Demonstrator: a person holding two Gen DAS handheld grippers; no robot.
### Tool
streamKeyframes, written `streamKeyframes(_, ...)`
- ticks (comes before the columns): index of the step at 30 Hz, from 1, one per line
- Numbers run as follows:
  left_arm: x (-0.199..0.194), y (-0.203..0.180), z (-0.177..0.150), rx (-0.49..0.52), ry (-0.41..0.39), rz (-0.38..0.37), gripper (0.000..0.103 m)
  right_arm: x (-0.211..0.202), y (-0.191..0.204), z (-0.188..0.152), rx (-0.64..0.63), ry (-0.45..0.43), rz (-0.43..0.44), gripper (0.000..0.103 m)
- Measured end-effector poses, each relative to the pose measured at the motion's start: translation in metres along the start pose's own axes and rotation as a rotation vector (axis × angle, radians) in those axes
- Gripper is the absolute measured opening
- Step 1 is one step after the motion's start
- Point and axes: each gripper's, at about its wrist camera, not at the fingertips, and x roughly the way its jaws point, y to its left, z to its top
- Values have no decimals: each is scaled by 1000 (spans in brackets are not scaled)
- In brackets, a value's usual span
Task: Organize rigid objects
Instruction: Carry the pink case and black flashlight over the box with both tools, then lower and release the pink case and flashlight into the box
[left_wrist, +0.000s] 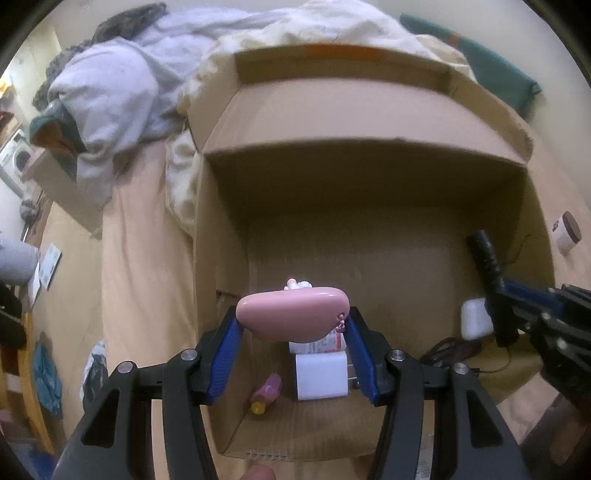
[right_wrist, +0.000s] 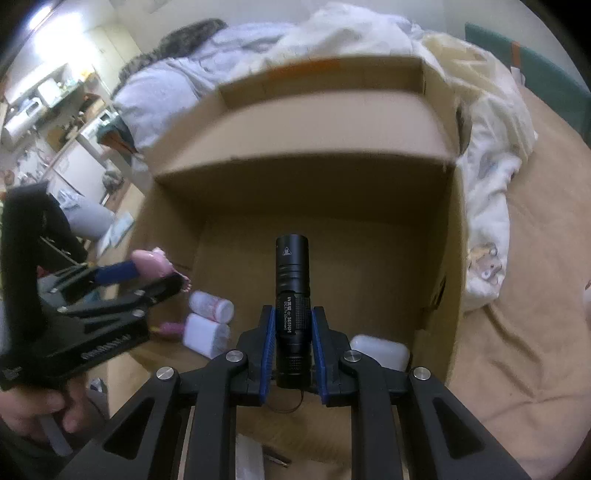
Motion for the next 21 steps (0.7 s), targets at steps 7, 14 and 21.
streamKeyframes(7, 9, -8, -5, 23, 35, 7, 52, 20, -4, -1, 9, 55, -34, 21)
streamKeyframes(14, 16, -14, -9, 48, 63, 21, 52, 28, -9, -4, 20, 91, -47, 21)
streamKeyframes(21, 19, -19, -12, 64, 74, 21, 52, 30, -10, -4, 18, 100, -44, 21)
